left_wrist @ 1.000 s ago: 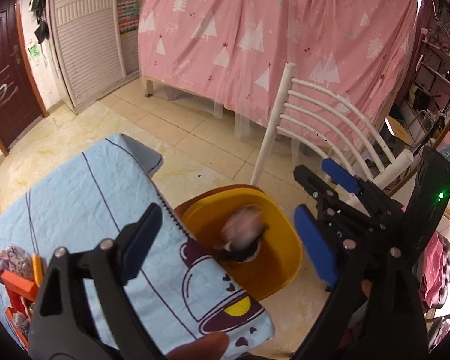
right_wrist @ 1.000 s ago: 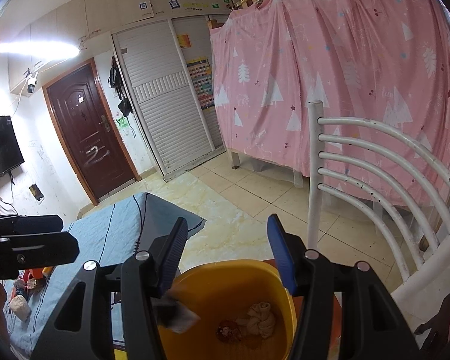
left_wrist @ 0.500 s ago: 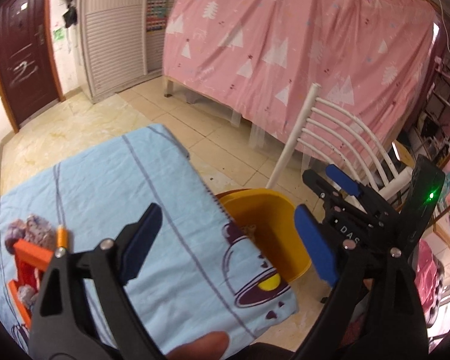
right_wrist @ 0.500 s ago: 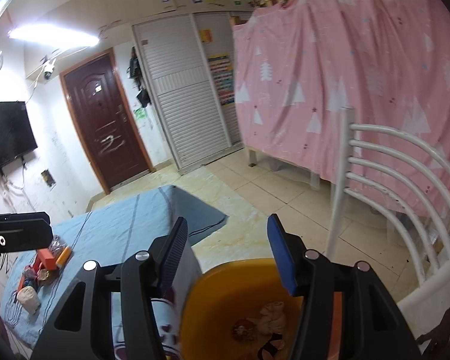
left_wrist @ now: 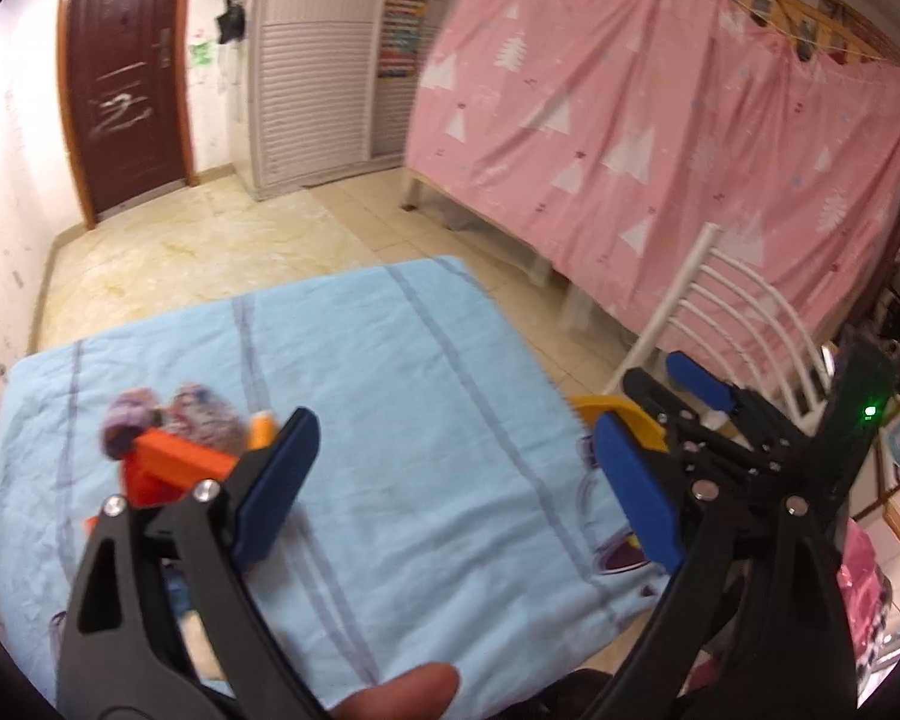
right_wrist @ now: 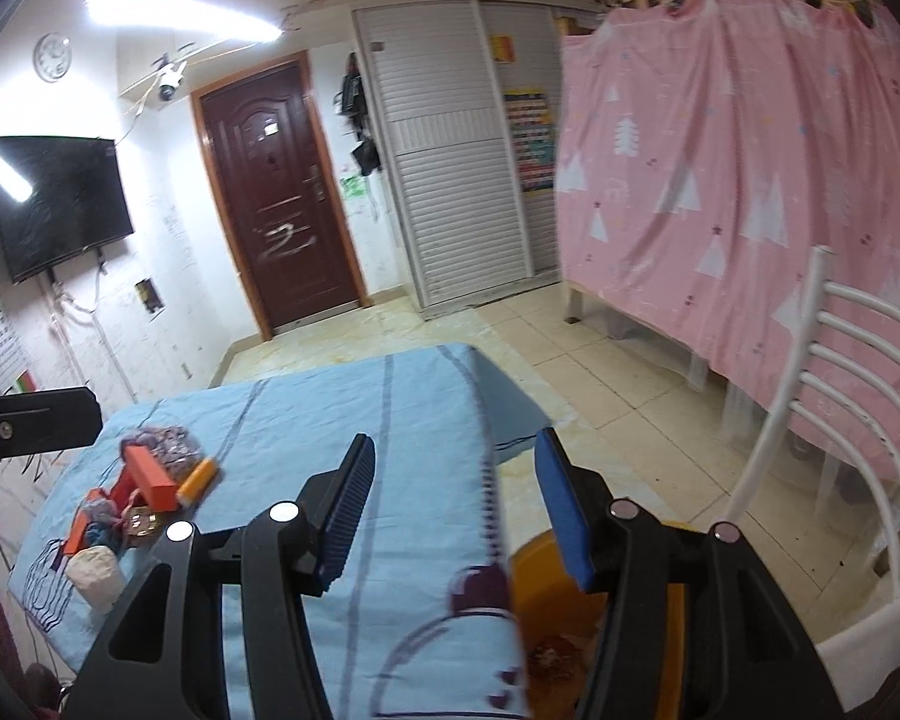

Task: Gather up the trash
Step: 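Move both open tools back over the remaining items on the bed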

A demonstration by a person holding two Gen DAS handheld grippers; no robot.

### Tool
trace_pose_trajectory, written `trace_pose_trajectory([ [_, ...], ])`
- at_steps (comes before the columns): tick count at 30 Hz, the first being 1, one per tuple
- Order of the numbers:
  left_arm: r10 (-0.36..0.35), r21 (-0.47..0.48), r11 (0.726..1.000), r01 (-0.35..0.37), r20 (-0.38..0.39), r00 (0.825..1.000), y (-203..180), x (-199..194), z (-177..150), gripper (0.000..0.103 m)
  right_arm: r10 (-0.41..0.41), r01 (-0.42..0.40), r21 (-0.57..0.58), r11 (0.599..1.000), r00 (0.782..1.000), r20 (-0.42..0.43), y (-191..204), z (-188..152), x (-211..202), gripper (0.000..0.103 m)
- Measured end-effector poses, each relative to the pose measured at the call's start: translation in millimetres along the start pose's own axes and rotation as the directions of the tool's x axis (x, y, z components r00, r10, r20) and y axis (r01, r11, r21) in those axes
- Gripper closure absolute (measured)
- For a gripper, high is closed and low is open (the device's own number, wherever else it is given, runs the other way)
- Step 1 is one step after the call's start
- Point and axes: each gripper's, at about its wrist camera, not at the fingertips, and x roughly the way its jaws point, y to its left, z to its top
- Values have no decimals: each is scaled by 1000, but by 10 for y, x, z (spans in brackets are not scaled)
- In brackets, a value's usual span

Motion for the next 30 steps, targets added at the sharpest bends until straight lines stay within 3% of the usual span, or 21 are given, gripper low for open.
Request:
trace_pose_trajectory([
  [7,83,-40,996,-83,7,996,432,-126,-119,12,64,-67,-58,996,997,-48,454,-21,186,52],
  [18,232,-94,968,-232,-11,973,1121,-286,-292,12,160,-187,-168,968,974,-161,1260,-218,458,42],
  [30,264,-163,949,-271,-66,962,1730,-375,-624,12,234,-288,-213,934,940,-248,1781,-330,599,41],
])
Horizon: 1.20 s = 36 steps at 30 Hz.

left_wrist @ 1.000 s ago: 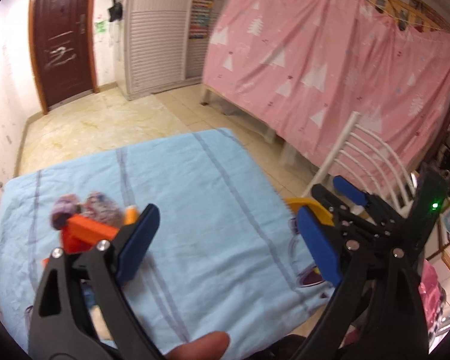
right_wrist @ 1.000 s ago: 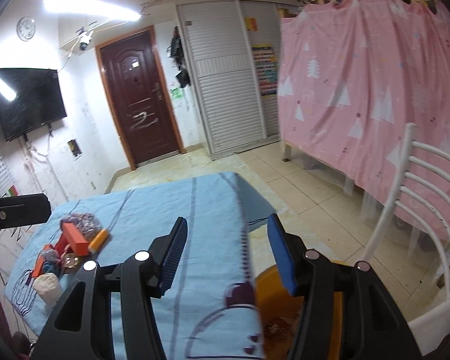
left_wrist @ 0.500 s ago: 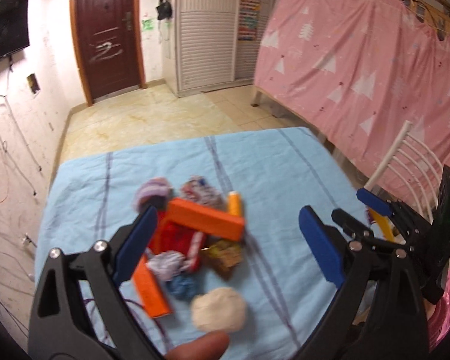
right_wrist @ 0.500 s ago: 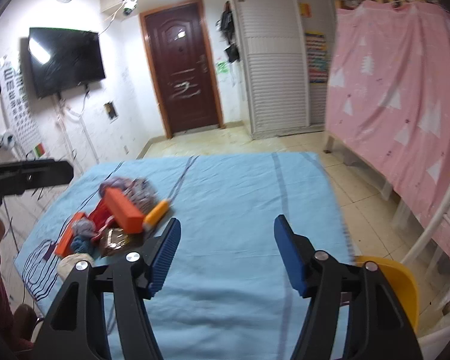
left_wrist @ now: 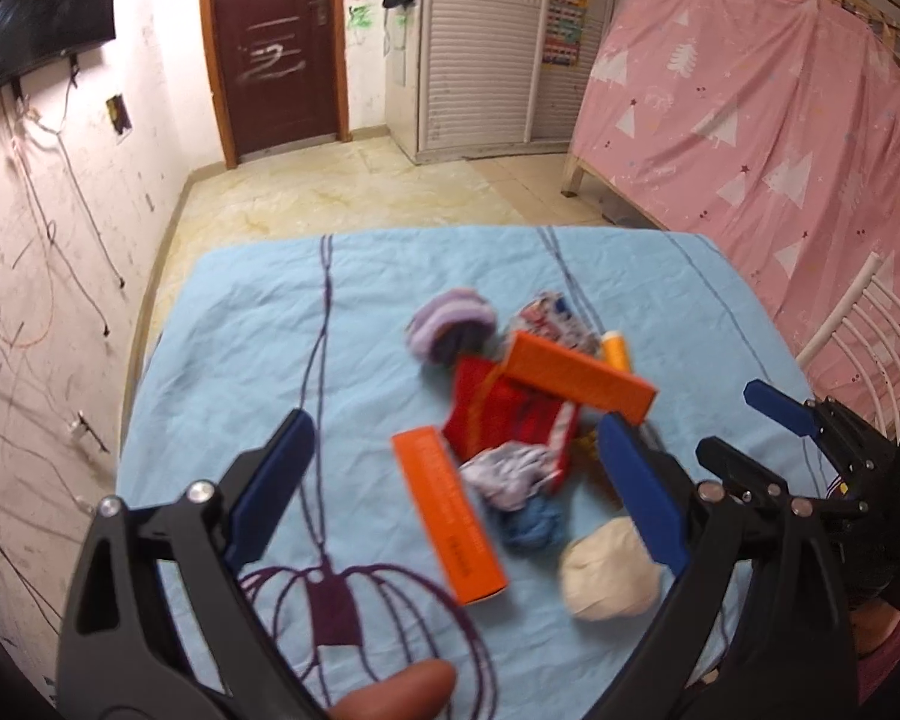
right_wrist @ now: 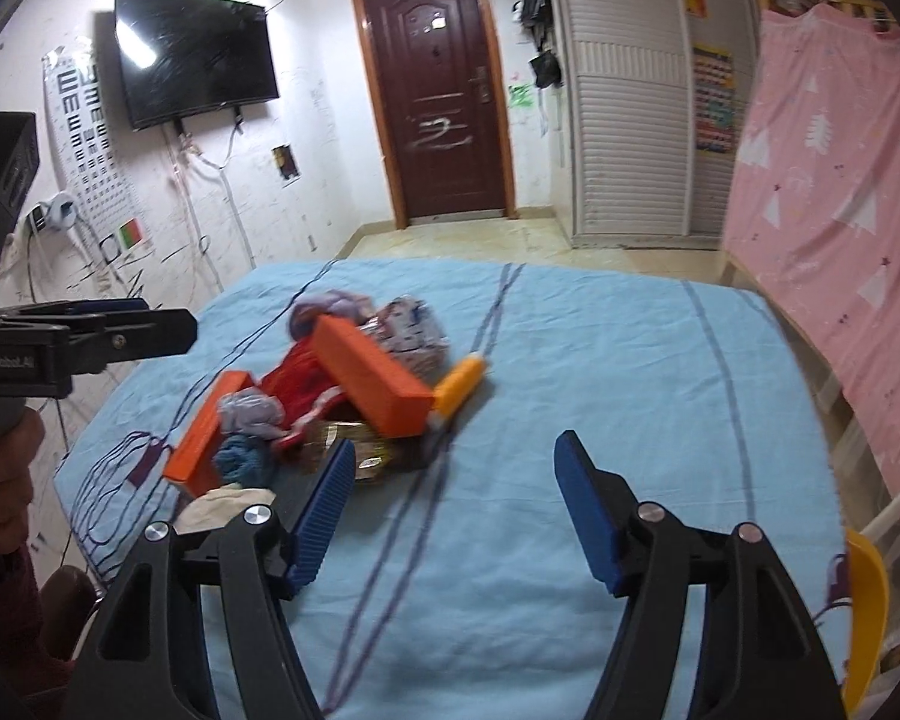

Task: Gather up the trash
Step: 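Move both open tools back over the remaining items on the bed, then grasp the cream crumpled ball with the right tool while the left tool grasps the orange box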

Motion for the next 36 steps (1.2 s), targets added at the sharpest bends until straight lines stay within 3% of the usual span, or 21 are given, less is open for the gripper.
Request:
trace_pose_trajectory([
  [13,1,11,1000,0,-66,998,146,205,-299,12,180,-183,-53,982,982,-47,528,-92,12,35],
  [18,-2,19,1000,3,-95,995,133,303,-373,25,198,-204,-83,975,977,-82,658,-144,66,34],
  [25,-7,18,1000,9,-126,992,106,448,-418,32,189,-203,-115,973,975,-119,745,-192,152,34],
  [31,-12,27,1000,16,-135,991,38,524,-424,52,172,-191,-146,971,976,-133,767,-233,186,34],
  [36,-16,36,999,20,-130,991,-9,497,-424,76,181,-202,-146,968,973,-145,771,-247,225,34],
])
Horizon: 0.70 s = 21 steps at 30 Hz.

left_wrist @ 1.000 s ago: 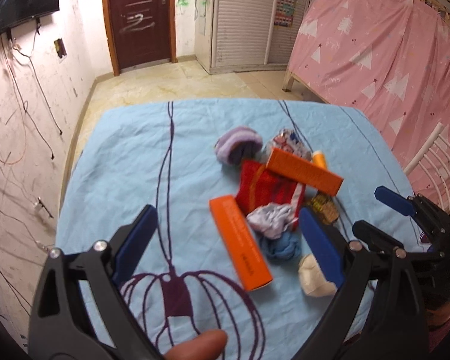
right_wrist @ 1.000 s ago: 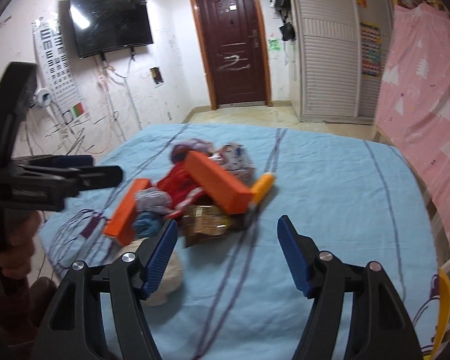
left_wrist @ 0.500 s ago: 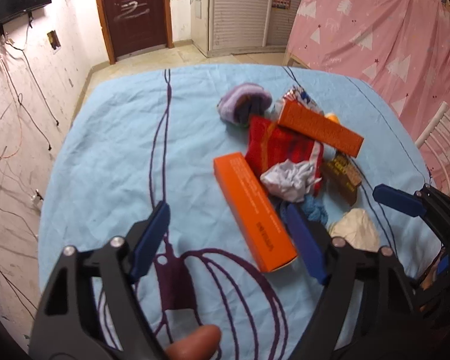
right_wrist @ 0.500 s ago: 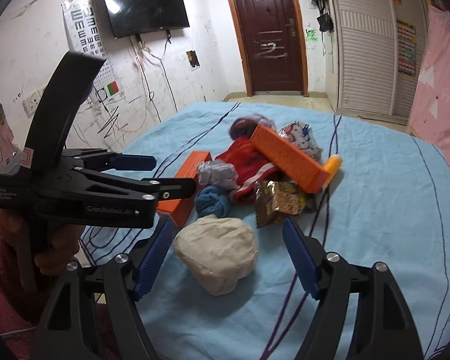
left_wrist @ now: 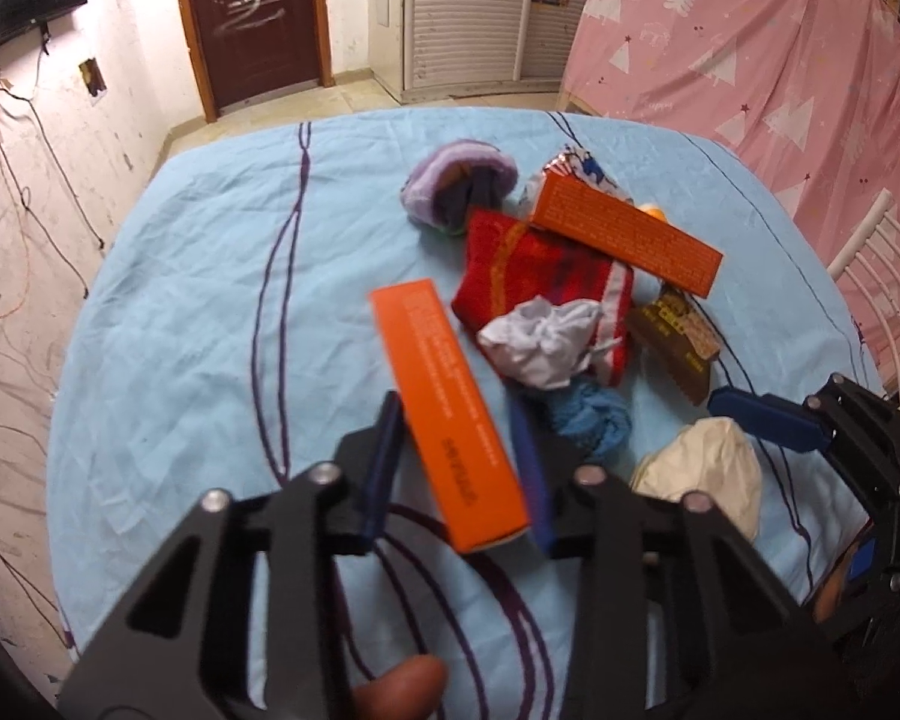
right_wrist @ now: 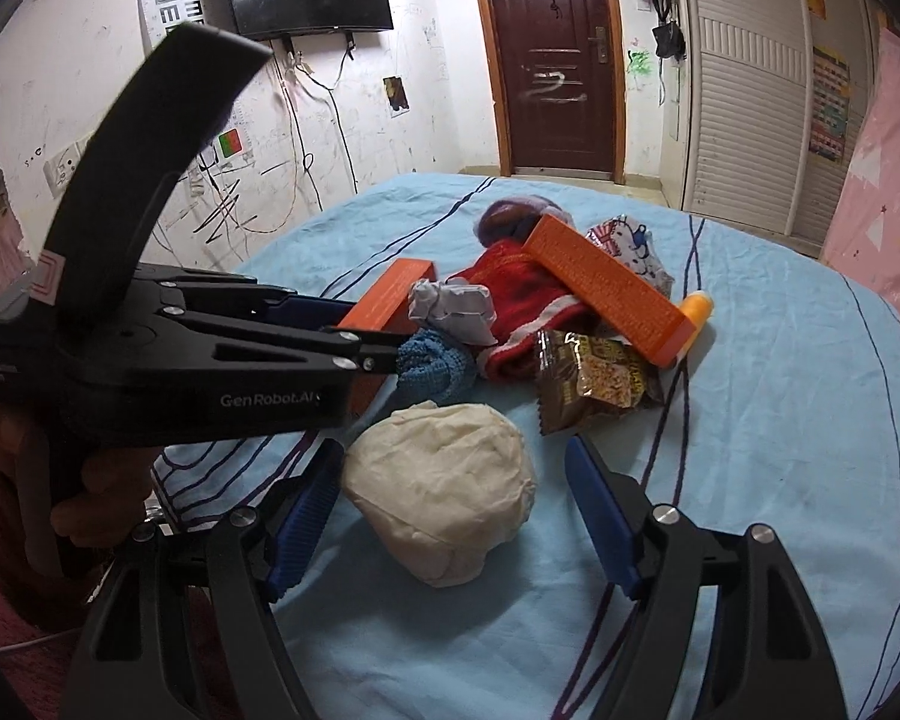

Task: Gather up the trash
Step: 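Grasp the cream crumpled ball with the right tool while the left tool grasps the orange box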

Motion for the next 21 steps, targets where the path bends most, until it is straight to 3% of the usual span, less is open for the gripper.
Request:
trace_pose_trajectory([
  [2,27,6,1000,-27,6,1000,3,3,-12,79,3,-3,-3,1000,1000,0,3,-11,15,40],
  [3,29,2,1000,-29,8,1000,14,2,-16,80,4,-4,-3,1000,1000,-3,5,-18,20,49],
  [4,27,-6,1000,-27,7,1000,33,-1,-19,80,-2,2,-7,1000,1000,-7,8,-20,29,52],
  [9,39,-22,999,-39,17,999,96,-50,-20,82,-25,25,-29,999,1000,0,41,-23,14,53],
  [21,71,-11,997,-71,115,991,25,-449,66,81,-71,68,42,997,994,87,-215,10,-314,53],
])
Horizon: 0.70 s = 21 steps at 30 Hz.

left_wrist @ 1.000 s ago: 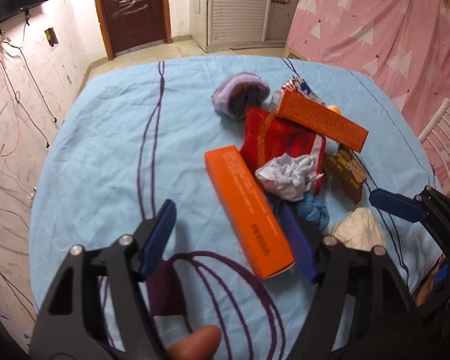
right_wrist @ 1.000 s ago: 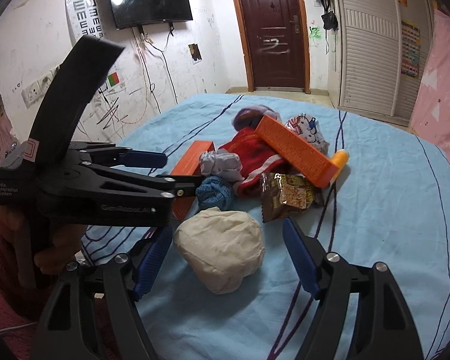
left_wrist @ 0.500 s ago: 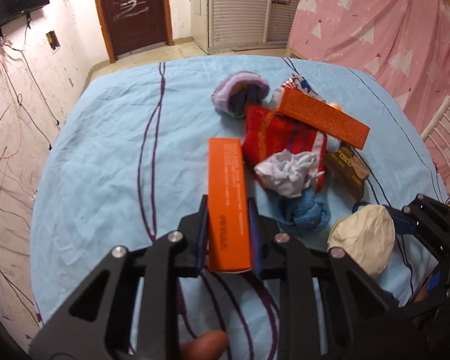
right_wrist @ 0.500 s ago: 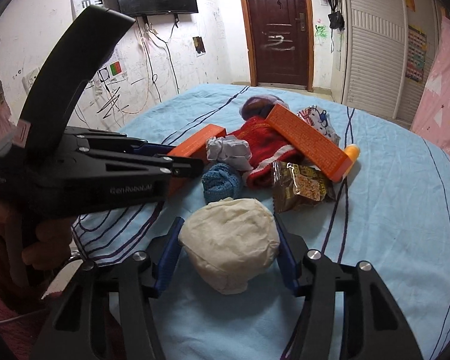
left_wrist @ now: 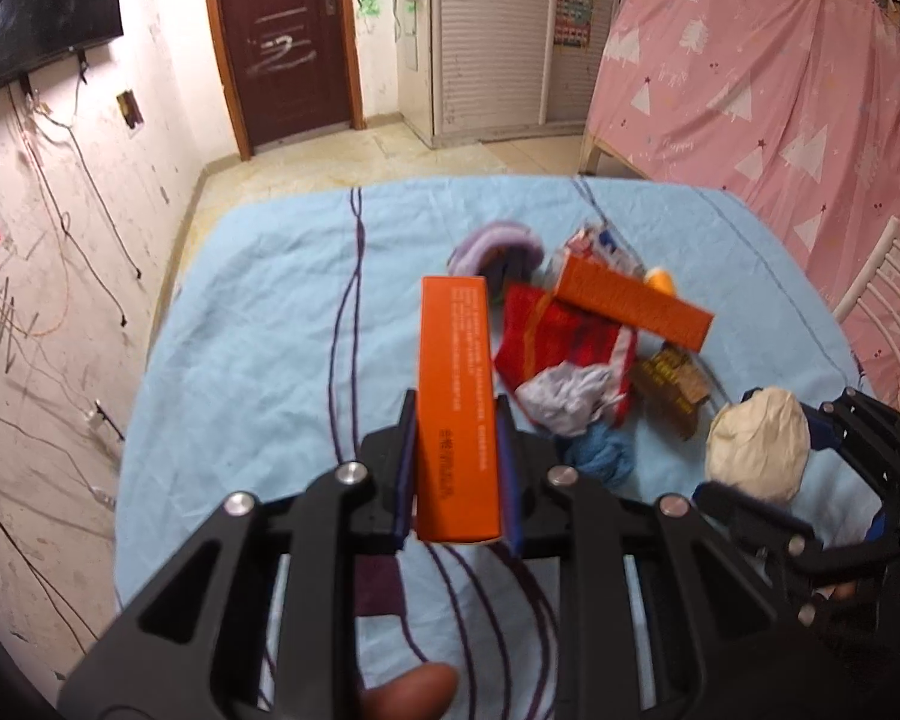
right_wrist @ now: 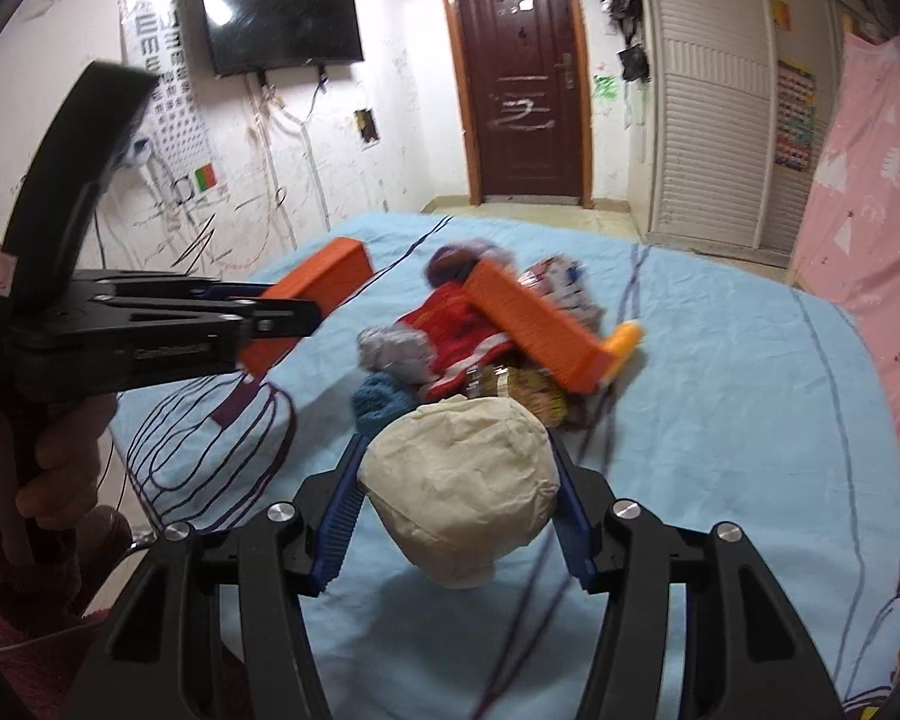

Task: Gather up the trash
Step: 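Grasp the cream crumpled ball with the right tool while the left tool grasps the orange box, then carry the cream ball and orange box toward the yellow bin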

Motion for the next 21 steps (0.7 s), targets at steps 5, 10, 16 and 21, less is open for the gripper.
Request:
trace_pose_trajectory([
  [5,-5,29,1000,4,33,999,-128,-133,67,81,-34,33,38,999,999,37,-186,-5,-174,53],
  [10,-13,60,998,10,49,999,-276,-202,108,81,-67,62,76,995,995,74,-361,-23,-341,52],
  [16,-46,118,992,38,65,997,-562,-268,176,81,-128,114,124,986,986,109,-583,-48,-500,52],
  [21,-85,180,981,67,94,992,-843,-373,247,81,-198,172,175,969,970,141,-809,-84,-709,52],
])
